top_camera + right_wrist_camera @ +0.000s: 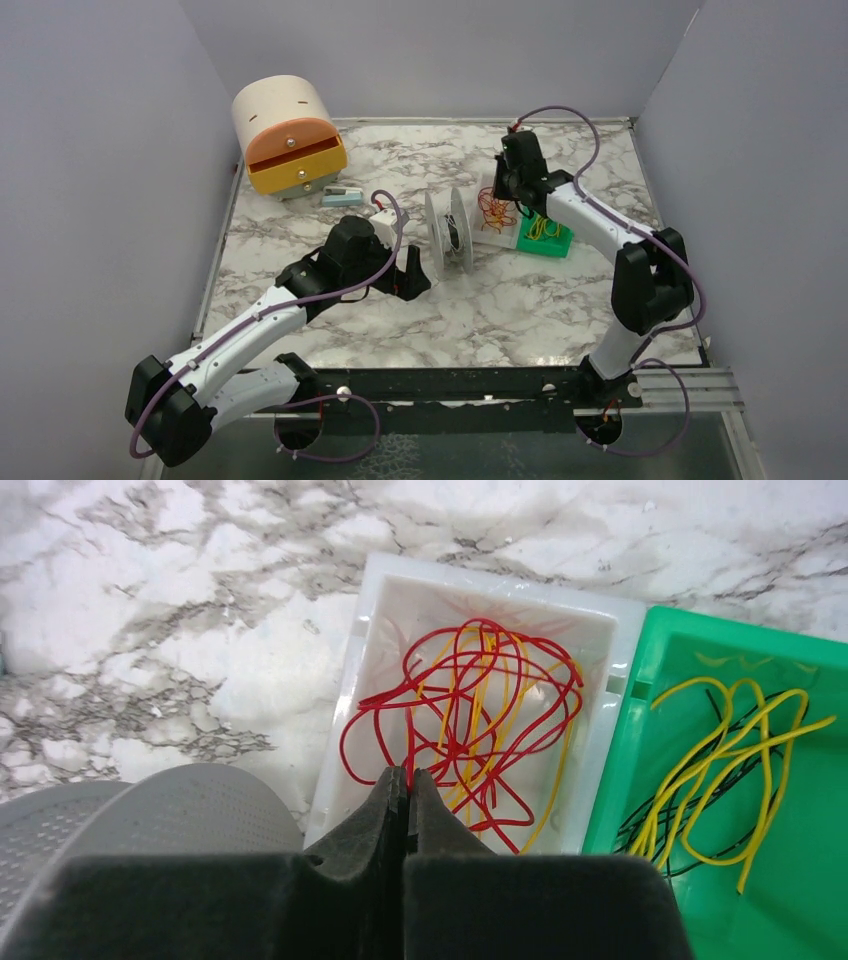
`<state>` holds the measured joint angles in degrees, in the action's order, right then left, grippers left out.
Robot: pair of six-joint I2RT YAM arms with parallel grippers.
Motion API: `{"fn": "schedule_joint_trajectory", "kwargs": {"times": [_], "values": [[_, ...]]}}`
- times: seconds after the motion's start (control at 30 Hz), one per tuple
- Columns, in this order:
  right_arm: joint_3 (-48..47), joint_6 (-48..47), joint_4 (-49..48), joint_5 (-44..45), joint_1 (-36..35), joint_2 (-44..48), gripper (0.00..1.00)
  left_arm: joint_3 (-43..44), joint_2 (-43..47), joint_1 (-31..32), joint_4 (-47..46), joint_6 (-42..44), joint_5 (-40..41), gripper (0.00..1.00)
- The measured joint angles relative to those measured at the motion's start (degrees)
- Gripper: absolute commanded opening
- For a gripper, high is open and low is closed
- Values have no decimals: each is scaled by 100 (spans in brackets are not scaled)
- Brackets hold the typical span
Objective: Wrap the cables
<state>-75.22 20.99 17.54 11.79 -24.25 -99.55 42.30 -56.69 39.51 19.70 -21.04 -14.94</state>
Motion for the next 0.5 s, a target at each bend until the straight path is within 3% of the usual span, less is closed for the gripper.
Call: {"fn": "schedule_joint_trajectory", "kwargs": {"times": [0.5], "values": [[-503,-37,-140,125,0,1311,1,0,2,0,0,0,2,97]]}}
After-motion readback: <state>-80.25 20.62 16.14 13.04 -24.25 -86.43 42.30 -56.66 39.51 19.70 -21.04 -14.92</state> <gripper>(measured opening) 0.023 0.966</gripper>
